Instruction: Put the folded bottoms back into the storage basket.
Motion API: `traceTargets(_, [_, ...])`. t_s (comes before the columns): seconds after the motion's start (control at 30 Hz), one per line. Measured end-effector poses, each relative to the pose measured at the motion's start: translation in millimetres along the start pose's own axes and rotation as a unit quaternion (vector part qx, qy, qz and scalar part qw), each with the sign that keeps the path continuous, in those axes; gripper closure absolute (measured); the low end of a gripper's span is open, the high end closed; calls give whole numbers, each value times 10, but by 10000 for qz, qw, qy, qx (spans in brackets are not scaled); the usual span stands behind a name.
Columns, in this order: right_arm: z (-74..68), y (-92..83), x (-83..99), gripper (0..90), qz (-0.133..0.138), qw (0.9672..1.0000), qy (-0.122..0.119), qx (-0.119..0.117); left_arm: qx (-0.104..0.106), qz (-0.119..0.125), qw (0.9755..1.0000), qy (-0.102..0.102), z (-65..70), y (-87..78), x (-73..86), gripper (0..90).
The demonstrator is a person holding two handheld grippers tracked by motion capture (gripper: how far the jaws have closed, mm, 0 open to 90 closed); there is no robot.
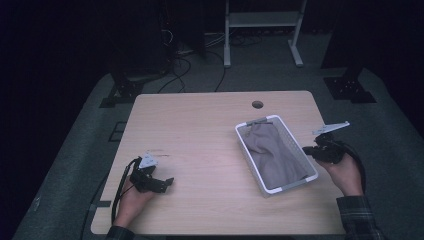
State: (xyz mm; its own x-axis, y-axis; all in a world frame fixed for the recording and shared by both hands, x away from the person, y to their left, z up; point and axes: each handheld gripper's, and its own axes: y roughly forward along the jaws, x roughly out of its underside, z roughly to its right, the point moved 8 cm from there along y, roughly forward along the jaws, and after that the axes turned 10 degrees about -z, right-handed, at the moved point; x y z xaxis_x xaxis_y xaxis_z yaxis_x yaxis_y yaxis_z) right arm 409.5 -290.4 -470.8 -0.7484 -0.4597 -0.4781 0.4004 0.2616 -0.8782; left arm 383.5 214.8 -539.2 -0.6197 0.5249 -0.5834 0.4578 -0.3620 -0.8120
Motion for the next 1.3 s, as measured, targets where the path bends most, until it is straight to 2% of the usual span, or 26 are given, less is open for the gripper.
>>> traceTargets(0.07, [-68,3,-5,897,2,10000,-59,-32,1,1,10000,1,1,0,0,0])
traceTargets(0.27, [-246,16,-8,897,40,9993,-182,-325,0,1,10000,2,1,0,0,0])
traceTargets(0.67, [-542,33,-34,897,61,9970,-582,-514,1,2,10000,1,1,0,0,0])
traceTargets(0.77, [-541,29,-47,893,144,9972,-524,-507,1,1,10000,3,0,0,0,0])
traceTargets(0.8, [-521,28,-51,864,192,9974,-517,-460,1,1,10000,2,1,0,0,0])
traceTargets(0.83, [-491,25,-53,818,253,9979,-410,-441,2,2,10000,2,1,0,0,0])
traceTargets(0.97, [-353,37,-46,520,449,9985,-237,-184,4,2,10000,7,1,0,0,0])
traceTargets(1.07, [-252,39,-41,356,545,9985,-90,-35,10,1,10000,18,1,0,-1,0])
traceTargets(1.23, [-104,72,-11,124,709,9972,216,110,20,2,10000,31,3,1,-1,0])
traceTargets(1.3, [-59,89,6,81,768,9965,311,94,30,1,10000,48,7,1,-1,0])
